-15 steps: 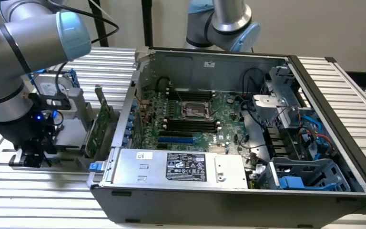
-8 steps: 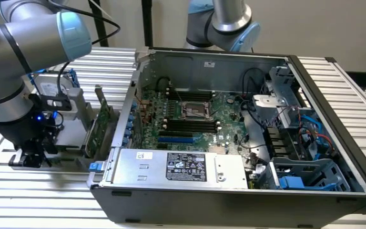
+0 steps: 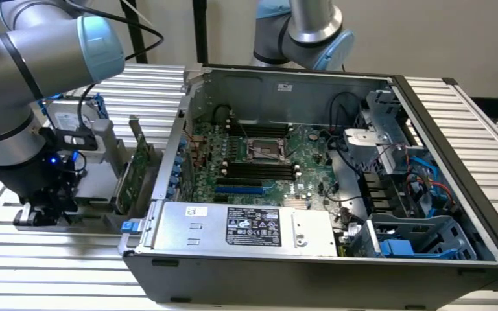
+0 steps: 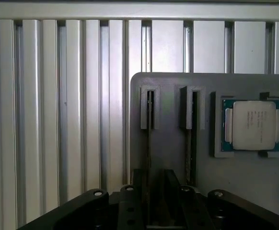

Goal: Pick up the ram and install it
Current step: 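Pick up the ram and move it above insertion slot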

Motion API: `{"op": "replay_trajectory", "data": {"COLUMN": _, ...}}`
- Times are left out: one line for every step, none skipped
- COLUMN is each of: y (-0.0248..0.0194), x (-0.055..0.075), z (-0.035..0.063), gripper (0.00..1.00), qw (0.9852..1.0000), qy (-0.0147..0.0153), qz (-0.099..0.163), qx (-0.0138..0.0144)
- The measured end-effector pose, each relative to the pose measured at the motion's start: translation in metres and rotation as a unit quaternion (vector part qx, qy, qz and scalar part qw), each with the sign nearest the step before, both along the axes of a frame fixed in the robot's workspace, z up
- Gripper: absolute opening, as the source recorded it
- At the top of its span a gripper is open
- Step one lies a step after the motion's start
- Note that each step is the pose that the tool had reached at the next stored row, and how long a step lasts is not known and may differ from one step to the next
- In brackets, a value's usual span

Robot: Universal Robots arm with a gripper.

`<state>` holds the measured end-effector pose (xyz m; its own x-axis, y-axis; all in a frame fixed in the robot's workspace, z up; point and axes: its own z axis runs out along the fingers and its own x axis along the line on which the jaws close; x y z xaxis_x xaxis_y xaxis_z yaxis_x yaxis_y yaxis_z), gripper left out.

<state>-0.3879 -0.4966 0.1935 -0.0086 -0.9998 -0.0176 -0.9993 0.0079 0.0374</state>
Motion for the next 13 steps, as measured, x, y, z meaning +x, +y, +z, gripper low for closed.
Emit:
{"op": "replay_trajectory", "data": {"y": 0.0000, "x": 0.0000, "z": -0.0001, "gripper": 1.00, "qw": 1.0000, "qy": 0.0000, "qz": 0.002, "qx": -0.0003}}
{"op": "replay_trajectory", "data": {"y": 0.0000, "x": -0.0001, "z": -0.0001, "gripper": 1.00, "qw": 1.0000, "qy": -0.0001, "qz": 0.004, "qx": -0.0008}}
{"op": "replay_trajectory", "data": {"y": 0.0000, "x": -0.0003, "z": -0.0001, "gripper": 1.00, "qw": 1.0000, "qy": 0.0000, "qz": 0.007, "qx": -0.0013}}
{"op": "replay_trajectory", "data": {"y": 0.0000, "x": -0.0004, "z": 0.0000, "gripper": 1.00, "qw": 1.0000, "qy": 0.0000, "qz": 0.009, "qx": -0.0020}}
{"op": "replay_trajectory", "data": {"y": 0.0000, "x": -0.0004, "z": 0.0000, "gripper": 1.00, "qw": 0.9999, "qy": 0.0000, "qz": 0.011, "qx": -0.0027}}
{"op": "replay_trajectory", "data": {"y": 0.0000, "x": -0.0005, "z": 0.0000, "gripper": 1.00, "qw": 0.9999, "qy": 0.0000, "qz": 0.012, "qx": -0.0027}}
{"op": "replay_trajectory", "data": {"y": 0.0000, "x": -0.0005, "z": 0.0000, "gripper": 1.00, "qw": 0.9999, "qy": 0.0000, "qz": 0.013, "qx": -0.0027}}
{"op": "replay_trajectory", "data": {"y": 0.0000, "x": -0.0005, "z": 0.0000, "gripper": 1.00, "qw": 0.9999, "qy": 0.0000, "qz": 0.013, "qx": -0.0028}}
{"op": "replay_trajectory", "data": {"y": 0.0000, "x": -0.0005, "z": 0.0000, "gripper": 0.00, "qw": 0.9999, "qy": 0.0000, "qz": 0.014, "qx": -0.0028}}
{"op": "replay_trajectory", "data": {"y": 0.0000, "x": -0.0005, "z": 0.0000, "gripper": 0.00, "qw": 0.9999, "qy": 0.0000, "qz": 0.014, "qx": -0.0028}}
{"op": "replay_trajectory", "data": {"y": 0.0000, "x": -0.0005, "z": -0.0001, "gripper": 0.00, "qw": 0.9999, "qy": 0.0000, "qz": 0.014, "qx": -0.0028}}
{"op": "replay_trajectory", "data": {"y": 0.0000, "x": -0.0005, "z": 0.0000, "gripper": 0.00, "qw": 0.9999, "qy": 0.0000, "qz": 0.014, "qx": -0.0028}}
{"op": "replay_trajectory", "data": {"y": 0.0000, "x": -0.0005, "z": -0.0001, "gripper": 0.00, "qw": 0.9999, "qy": -0.0001, "qz": 0.014, "qx": -0.0027}}
